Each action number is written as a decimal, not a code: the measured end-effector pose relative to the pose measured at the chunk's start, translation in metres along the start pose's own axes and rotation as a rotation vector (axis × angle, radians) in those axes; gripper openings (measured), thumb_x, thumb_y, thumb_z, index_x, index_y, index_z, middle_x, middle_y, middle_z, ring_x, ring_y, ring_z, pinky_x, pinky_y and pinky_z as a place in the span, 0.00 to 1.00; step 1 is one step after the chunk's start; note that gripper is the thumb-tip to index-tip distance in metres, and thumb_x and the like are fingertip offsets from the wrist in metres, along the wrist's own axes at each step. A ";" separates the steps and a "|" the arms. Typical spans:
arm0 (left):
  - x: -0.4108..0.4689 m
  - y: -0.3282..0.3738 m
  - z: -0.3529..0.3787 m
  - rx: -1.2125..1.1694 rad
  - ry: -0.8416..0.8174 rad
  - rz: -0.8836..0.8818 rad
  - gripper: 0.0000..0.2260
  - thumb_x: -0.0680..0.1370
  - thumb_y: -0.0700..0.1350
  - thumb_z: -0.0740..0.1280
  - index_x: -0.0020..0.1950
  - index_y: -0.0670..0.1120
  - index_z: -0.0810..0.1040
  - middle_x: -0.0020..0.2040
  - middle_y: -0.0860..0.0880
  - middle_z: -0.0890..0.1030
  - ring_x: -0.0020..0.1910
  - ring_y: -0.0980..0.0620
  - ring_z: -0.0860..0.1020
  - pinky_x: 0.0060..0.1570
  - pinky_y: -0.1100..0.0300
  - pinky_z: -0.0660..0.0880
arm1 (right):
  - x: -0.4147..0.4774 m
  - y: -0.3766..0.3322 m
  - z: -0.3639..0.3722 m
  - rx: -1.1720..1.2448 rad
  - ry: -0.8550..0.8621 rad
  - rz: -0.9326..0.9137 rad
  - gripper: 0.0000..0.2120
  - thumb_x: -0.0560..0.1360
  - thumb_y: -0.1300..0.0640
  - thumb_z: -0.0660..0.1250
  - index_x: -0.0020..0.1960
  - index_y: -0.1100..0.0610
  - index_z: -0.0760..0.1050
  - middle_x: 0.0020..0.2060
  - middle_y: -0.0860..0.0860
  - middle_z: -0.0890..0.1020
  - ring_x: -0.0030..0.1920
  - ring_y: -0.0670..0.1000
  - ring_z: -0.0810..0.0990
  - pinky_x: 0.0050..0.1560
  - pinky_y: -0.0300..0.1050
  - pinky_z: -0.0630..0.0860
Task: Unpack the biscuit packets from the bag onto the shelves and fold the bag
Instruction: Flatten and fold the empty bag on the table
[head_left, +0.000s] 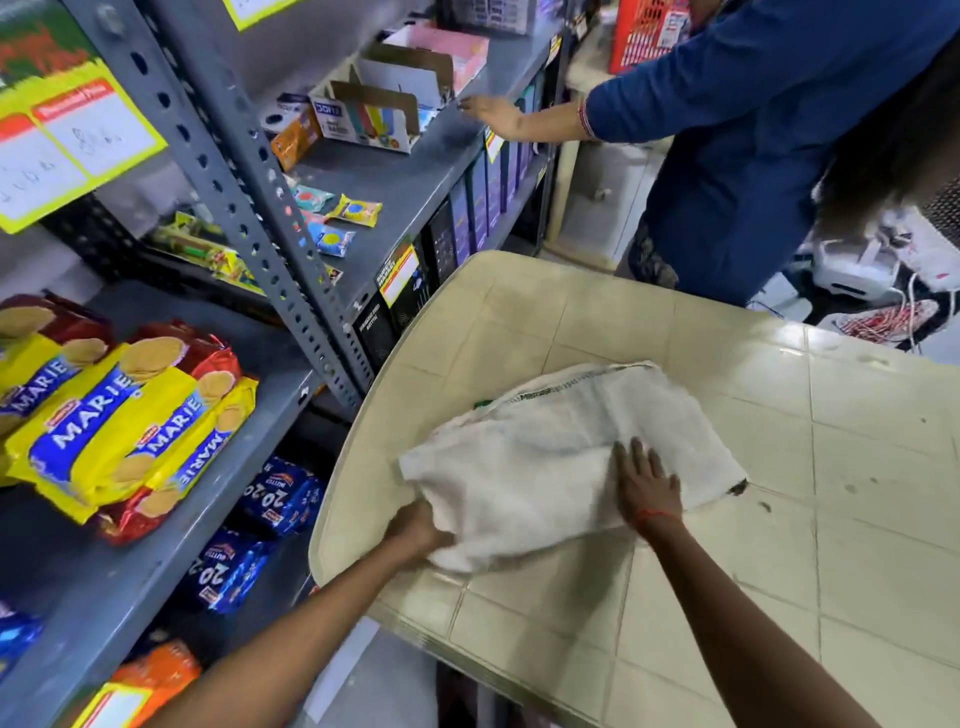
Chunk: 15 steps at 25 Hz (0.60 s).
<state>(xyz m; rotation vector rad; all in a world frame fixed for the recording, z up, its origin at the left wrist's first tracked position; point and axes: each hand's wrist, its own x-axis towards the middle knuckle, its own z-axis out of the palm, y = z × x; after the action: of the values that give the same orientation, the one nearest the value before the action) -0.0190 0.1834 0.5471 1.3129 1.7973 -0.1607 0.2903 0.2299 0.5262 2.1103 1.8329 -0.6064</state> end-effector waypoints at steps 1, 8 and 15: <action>-0.012 0.003 0.016 -0.011 -0.140 0.033 0.14 0.71 0.51 0.71 0.51 0.45 0.73 0.51 0.40 0.79 0.49 0.44 0.81 0.46 0.54 0.77 | 0.004 0.004 -0.010 0.034 -0.037 0.037 0.26 0.81 0.59 0.46 0.77 0.50 0.45 0.78 0.51 0.44 0.78 0.56 0.45 0.76 0.62 0.50; -0.038 0.007 0.008 0.039 -0.457 -0.022 0.23 0.68 0.63 0.71 0.38 0.41 0.80 0.34 0.44 0.85 0.25 0.55 0.80 0.27 0.65 0.77 | -0.084 -0.053 0.012 0.251 0.262 -0.372 0.18 0.73 0.46 0.66 0.56 0.58 0.77 0.55 0.59 0.78 0.56 0.60 0.74 0.54 0.51 0.74; -0.033 -0.015 -0.009 -0.120 -0.070 0.212 0.15 0.67 0.42 0.77 0.46 0.45 0.73 0.45 0.47 0.77 0.47 0.51 0.76 0.46 0.60 0.70 | -0.145 -0.073 0.061 -0.026 0.057 -0.620 0.31 0.61 0.32 0.68 0.52 0.54 0.74 0.58 0.55 0.74 0.59 0.57 0.71 0.55 0.50 0.71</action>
<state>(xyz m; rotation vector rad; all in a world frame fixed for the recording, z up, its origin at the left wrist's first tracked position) -0.0344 0.1587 0.5710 1.3836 1.5734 0.0178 0.1954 0.0866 0.5473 1.5302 2.5214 -0.6475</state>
